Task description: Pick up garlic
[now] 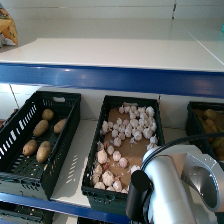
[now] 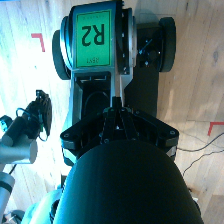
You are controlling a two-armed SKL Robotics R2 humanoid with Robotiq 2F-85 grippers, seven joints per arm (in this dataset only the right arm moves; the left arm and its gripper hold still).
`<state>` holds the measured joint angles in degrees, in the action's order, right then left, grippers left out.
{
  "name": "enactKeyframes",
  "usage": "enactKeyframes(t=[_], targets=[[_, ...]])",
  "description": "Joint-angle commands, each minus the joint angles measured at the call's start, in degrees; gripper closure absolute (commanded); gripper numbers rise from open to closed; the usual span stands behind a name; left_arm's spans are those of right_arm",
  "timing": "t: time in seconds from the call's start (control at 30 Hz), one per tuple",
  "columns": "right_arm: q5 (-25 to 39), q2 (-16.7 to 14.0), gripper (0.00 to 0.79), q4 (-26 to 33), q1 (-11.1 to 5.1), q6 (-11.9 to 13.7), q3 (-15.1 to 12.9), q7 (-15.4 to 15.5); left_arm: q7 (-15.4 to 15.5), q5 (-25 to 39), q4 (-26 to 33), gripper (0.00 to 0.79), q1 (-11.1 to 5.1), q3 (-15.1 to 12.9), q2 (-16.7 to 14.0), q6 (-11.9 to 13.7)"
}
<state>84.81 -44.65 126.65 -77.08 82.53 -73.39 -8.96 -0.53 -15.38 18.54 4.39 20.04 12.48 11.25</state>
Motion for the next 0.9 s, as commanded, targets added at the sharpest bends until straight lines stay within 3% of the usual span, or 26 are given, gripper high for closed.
enactKeyframes(t=[0.03, 0.2, 0.4, 0.7, 0.9], targets=[[0.05, 0.33, 0.779, -0.99, 1.34, 0.0, -1.52, 0.0, 0.0, 0.0, 0.0, 0.785, 0.0, 0.0, 0.0, 0.0], [0.25, 0.16, 0.785, -1.4, 1.3, -0.09, -2.45, -0.17, 0.0, 0.0, 0.0, 0.785, 0.0, 0.0, 0.0, 0.0], [0.61, -0.54, 0.785, -1.33, 0.41, -0.04, -1.58, -0.44, 0.0, 0.0, 0.0, 0.785, 0.0, 0.0, 0.0, 0.0], [1.14, -1.57, 0.785, -0.33, -3.19, 0.26, -0.44, -0.44, 0.0, 0.0, 0.0, 0.785, 0.0, 0.0, 0.0, 0.0], [0.68, -1.74, 0.785, -0.27, -4.05, 0.26, 2.0, -0.44, 0.0, 0.0, 0.0, 0.785, 0.0, 0.0, 0.0, 0.0]])
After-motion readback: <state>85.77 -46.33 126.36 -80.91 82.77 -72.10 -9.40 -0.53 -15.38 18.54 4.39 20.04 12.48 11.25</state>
